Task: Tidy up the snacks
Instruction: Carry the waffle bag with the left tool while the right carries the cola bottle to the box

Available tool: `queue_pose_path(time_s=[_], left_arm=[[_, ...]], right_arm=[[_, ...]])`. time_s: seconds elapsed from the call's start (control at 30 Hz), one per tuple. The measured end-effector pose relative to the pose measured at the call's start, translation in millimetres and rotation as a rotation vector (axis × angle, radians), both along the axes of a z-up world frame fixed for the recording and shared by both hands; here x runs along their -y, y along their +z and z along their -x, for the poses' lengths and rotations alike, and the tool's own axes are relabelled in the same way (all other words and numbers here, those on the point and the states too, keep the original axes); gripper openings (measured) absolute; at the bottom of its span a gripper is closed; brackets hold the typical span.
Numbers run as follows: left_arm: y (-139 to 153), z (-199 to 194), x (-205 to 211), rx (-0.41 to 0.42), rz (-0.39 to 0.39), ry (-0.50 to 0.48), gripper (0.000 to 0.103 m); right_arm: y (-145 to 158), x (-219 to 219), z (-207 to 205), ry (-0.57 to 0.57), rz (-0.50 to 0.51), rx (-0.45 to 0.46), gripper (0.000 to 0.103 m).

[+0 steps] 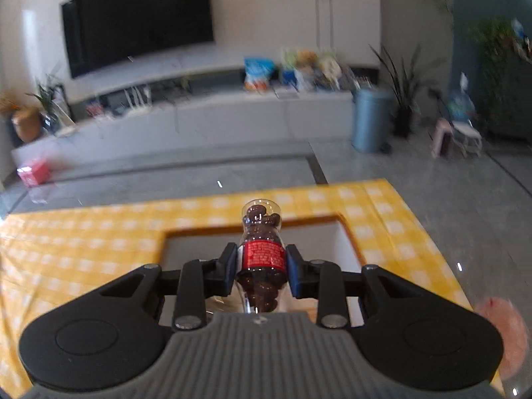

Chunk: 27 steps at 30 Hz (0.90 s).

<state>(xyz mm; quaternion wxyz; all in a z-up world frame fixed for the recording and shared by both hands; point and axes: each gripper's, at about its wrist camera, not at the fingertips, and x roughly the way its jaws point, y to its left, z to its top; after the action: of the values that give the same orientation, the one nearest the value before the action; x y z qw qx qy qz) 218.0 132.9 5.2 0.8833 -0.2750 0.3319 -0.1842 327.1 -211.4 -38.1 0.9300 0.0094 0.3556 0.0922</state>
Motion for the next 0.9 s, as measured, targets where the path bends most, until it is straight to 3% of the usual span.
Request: queue_pose_path(time_s=[0.2, 0.37, 0.4, 0.43, 0.47, 0.6, 0.7, 0.9], left_arm=[[-13.5, -26.7, 37.1, -0.018, -0.042, -0.08, 0.088], [-26.8, -37.4, 58.7, -0.049, -0.063, -0.115, 0.088], [-29.1, -37.2, 62.1, -0.055, -0.069, -0.12, 0.088], [-29.8, -37.2, 67.1, -0.058, -0.076, -0.125, 0.088], [-31.5, -38.5, 71.8, -0.061, -0.081, -0.132, 0.088], [-34.4, -40.8, 91.9, -0.086, -0.097, -0.153, 0.088], [-35.4, -48.2, 110.0, -0.099, -0.12, -0.168, 0.088], [-43.7, -72.6, 157.0, -0.148, -0.137, -0.221, 0.088]], right_arm=[[-54.4, -2.0, -48.0, -0.011, 0.032, -0.135, 0.029], [-64.9, -12.3, -62.2, -0.004, 0.107, -0.126, 0.033], [-63.5, -14.0, -61.9, -0.009, 0.148, -0.106, 0.04], [-61.4, -13.8, -59.9, -0.01, 0.175, -0.091, 0.057], [-57.6, -11.3, -56.1, -0.005, 0.167, -0.076, 0.064], [-26.9, 9.6, -32.6, -0.001, 0.047, -0.006, 0.065], [-5.3, 23.8, -10.1, -0.031, 0.027, 0.06, 0.078], [12.4, 57.3, 12.6, -0.052, -0.037, 0.11, 0.079]])
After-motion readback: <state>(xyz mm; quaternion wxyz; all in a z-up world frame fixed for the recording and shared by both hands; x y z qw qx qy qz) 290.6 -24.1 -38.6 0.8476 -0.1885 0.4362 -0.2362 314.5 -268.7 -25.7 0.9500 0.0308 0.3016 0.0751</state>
